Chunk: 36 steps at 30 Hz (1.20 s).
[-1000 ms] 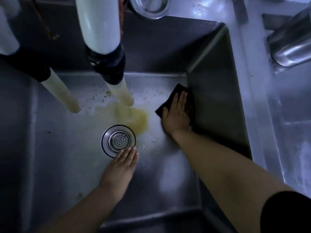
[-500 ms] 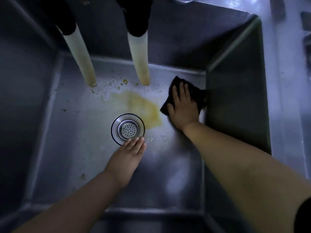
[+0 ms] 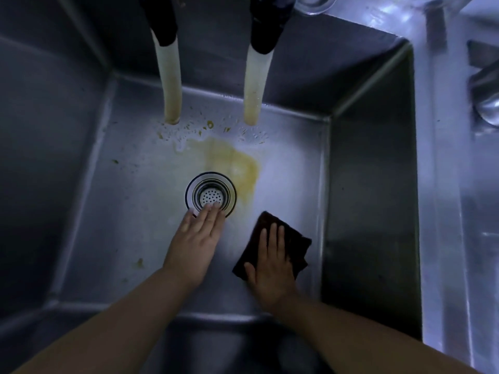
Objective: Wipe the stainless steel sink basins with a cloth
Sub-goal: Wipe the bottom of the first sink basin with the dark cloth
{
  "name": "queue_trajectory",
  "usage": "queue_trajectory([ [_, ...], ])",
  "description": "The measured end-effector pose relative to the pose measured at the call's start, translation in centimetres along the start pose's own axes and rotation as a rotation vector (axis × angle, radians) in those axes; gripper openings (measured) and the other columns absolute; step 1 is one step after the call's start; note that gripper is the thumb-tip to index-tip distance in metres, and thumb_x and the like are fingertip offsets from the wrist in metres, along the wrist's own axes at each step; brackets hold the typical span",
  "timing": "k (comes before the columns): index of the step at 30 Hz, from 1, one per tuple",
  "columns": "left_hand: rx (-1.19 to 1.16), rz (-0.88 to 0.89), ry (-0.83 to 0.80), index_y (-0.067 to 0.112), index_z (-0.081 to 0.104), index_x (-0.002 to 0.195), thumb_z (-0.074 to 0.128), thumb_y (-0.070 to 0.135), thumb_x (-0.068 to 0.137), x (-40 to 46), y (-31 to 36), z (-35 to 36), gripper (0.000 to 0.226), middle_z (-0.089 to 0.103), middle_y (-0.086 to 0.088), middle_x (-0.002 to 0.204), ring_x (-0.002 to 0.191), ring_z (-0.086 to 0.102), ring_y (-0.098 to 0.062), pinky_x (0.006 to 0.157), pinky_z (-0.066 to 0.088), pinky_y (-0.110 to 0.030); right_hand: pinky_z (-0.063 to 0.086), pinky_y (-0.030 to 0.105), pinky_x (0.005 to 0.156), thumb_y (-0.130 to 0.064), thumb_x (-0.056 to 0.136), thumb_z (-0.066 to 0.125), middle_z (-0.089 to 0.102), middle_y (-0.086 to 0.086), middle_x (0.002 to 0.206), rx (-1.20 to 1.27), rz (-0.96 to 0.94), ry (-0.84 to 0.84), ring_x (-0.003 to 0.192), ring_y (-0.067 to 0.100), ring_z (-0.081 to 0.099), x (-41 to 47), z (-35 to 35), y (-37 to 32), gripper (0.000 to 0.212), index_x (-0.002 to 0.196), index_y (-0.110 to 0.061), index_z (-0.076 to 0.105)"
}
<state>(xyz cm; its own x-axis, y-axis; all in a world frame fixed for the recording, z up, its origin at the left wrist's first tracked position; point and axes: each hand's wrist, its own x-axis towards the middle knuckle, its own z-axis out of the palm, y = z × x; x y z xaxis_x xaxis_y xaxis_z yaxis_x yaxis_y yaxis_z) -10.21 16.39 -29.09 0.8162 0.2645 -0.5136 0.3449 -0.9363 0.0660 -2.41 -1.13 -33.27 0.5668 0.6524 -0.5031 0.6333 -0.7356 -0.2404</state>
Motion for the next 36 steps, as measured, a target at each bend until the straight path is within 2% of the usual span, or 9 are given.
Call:
queue_trajectory([
  [1,0.014,-0.042,-0.024,0.010,-0.014,0.148,0.044,0.027,0.093,-0.3,-0.6,0.0,0.082,-0.016,-0.009,0.157,0.145,-0.014,-0.026,0.115,-0.010,-0.046,0.017,0.045,0.115,-0.046,0.095,0.038,-0.032,0.009,0.149,0.021,0.036,-0.021,0.137,0.030,-0.033,0.2,0.1,0.1,0.084,0.142,-0.013,-0.024],
  [3,0.039,-0.115,-0.055,0.009,-0.012,0.149,0.055,0.042,0.086,-0.6,-2.1,-0.1,0.097,-0.012,-0.011,0.158,0.146,-0.009,-0.027,0.115,-0.004,-0.051,0.008,0.045,0.116,-0.049,0.095,0.035,-0.033,0.010,0.150,0.014,0.125,0.025,0.135,0.027,-0.037,1.3,-0.4,0.0,0.085,0.141,-0.011,-0.027],
  [8,0.090,-0.316,-0.157,0.003,-0.010,0.148,0.061,0.067,0.069,-0.1,-6.9,-0.4,0.124,-0.005,-0.017,0.157,0.145,-0.002,-0.033,0.112,0.004,-0.059,0.008,0.050,0.115,-0.047,0.093,0.037,-0.014,0.017,0.157,0.055,0.278,0.227,0.145,0.030,-0.015,7.4,-2.9,-0.6,0.085,0.149,-0.003,-0.009],
  [11,0.101,-0.359,-0.231,-0.002,-0.004,0.146,0.065,0.067,0.065,0.2,-8.0,-0.2,0.126,0.004,-0.023,0.155,0.143,0.008,-0.038,0.112,0.010,-0.058,0.012,0.052,0.114,-0.048,0.092,0.036,-0.011,0.018,0.158,0.017,0.254,0.274,0.145,0.031,-0.012,11.0,-4.6,-0.2,0.084,0.149,-0.003,-0.006],
  [15,0.138,-0.330,-0.248,-0.009,-0.003,0.144,0.068,0.060,0.067,0.8,-7.8,0.0,0.126,0.005,-0.031,0.152,0.141,0.011,-0.044,0.116,0.007,-0.051,0.008,0.049,0.116,-0.051,0.087,0.031,0.000,0.020,0.158,-0.064,0.172,0.327,0.146,0.032,-0.004,15.4,-7.1,0.4,0.084,0.150,-0.002,0.003],
  [19,0.116,-0.328,-0.274,-0.008,-0.006,0.144,0.069,0.059,0.068,0.8,-8.1,0.1,0.127,-0.001,-0.031,0.153,0.142,0.007,-0.045,0.117,0.008,-0.049,0.020,0.050,0.113,-0.048,0.085,0.036,0.011,0.019,0.157,-0.134,-0.004,0.345,0.146,0.032,0.006,20.2,-10.3,0.5,0.082,0.151,-0.005,0.010],
  [25,0.035,-0.338,-0.314,-0.009,-0.011,0.143,0.072,0.054,0.070,1.0,-8.0,-0.1,0.128,-0.008,-0.033,0.152,0.141,0.000,-0.047,0.117,0.013,-0.049,0.025,0.057,0.111,-0.047,0.085,0.036,0.024,0.022,0.153,-0.282,-0.486,0.222,0.143,0.038,0.018,24.8,-13.4,1.2,0.078,0.149,-0.005,0.021],
  [28,0.033,-0.340,-0.318,-0.010,-0.011,0.143,0.073,0.053,0.069,1.1,-8.0,-0.1,0.128,-0.008,-0.033,0.152,0.141,0.000,-0.048,0.117,0.013,-0.049,0.015,0.054,0.115,-0.050,0.086,0.035,0.008,0.016,0.159,-0.385,-0.600,0.136,0.146,0.033,0.006,26.0,-14.1,1.4,0.082,0.151,-0.011,0.004],
  [36,0.006,-0.354,-0.317,-0.009,-0.008,0.144,0.076,0.052,0.066,1.0,-7.8,-0.3,0.130,-0.004,-0.032,0.152,0.142,0.003,-0.046,0.116,0.014,-0.048,0.031,0.049,0.106,-0.043,0.085,0.042,0.012,0.015,0.158,-0.462,-0.880,0.046,0.146,0.030,0.007,22.8,-12.6,0.7,0.080,0.150,-0.006,0.016],
])
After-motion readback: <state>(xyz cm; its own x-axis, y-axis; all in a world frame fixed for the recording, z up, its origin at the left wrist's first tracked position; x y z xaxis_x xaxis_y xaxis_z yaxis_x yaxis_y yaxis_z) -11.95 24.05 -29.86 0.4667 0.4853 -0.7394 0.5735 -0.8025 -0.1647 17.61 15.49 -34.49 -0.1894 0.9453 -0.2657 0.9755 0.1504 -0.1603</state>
